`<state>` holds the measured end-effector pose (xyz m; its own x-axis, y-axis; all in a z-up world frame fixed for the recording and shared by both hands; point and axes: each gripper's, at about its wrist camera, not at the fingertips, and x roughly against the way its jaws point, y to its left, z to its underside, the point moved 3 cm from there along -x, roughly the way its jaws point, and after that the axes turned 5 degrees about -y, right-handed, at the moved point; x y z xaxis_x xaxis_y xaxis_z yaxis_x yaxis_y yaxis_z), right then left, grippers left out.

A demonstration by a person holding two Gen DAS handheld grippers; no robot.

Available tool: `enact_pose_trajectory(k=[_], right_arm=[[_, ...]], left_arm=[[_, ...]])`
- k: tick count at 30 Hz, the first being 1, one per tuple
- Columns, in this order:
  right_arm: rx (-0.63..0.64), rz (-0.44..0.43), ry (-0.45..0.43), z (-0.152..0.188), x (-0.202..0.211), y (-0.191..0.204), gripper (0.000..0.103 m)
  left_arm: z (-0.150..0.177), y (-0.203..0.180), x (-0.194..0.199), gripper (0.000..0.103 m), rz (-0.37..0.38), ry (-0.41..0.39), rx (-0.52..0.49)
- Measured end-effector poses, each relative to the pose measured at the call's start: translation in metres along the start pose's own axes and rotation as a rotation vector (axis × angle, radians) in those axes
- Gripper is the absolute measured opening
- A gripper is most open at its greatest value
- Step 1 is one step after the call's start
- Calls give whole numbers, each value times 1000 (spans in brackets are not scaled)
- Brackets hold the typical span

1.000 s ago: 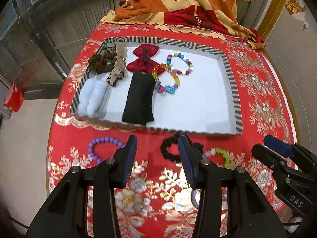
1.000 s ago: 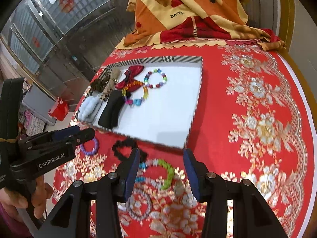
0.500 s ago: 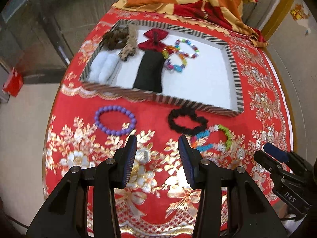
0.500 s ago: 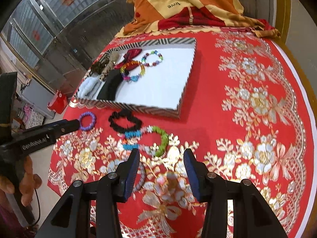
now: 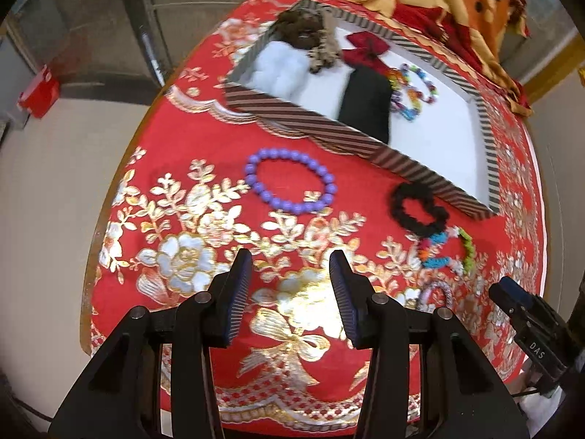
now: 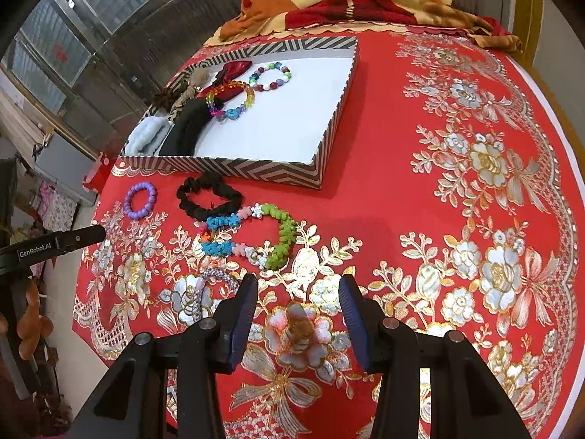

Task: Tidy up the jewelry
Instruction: 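Withdraw both tools from the tray toward the remaining bracelets, then grasp the purple bead bracelet with the left tool while the right tool grasps the blue-green bracelet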

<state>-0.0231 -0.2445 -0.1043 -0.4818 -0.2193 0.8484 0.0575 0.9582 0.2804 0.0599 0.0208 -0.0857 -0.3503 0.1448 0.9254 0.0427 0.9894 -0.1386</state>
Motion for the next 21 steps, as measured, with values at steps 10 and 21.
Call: enact_pose_trajectory(k=[10,21], right_arm=[[54,25,11,-16,-25,10,44],[145,69,4,-27,-42,22,44]], left_arm=[[-17,26,-19,49,-32,10,96],[-36,34,-46,49,-119,7,97]])
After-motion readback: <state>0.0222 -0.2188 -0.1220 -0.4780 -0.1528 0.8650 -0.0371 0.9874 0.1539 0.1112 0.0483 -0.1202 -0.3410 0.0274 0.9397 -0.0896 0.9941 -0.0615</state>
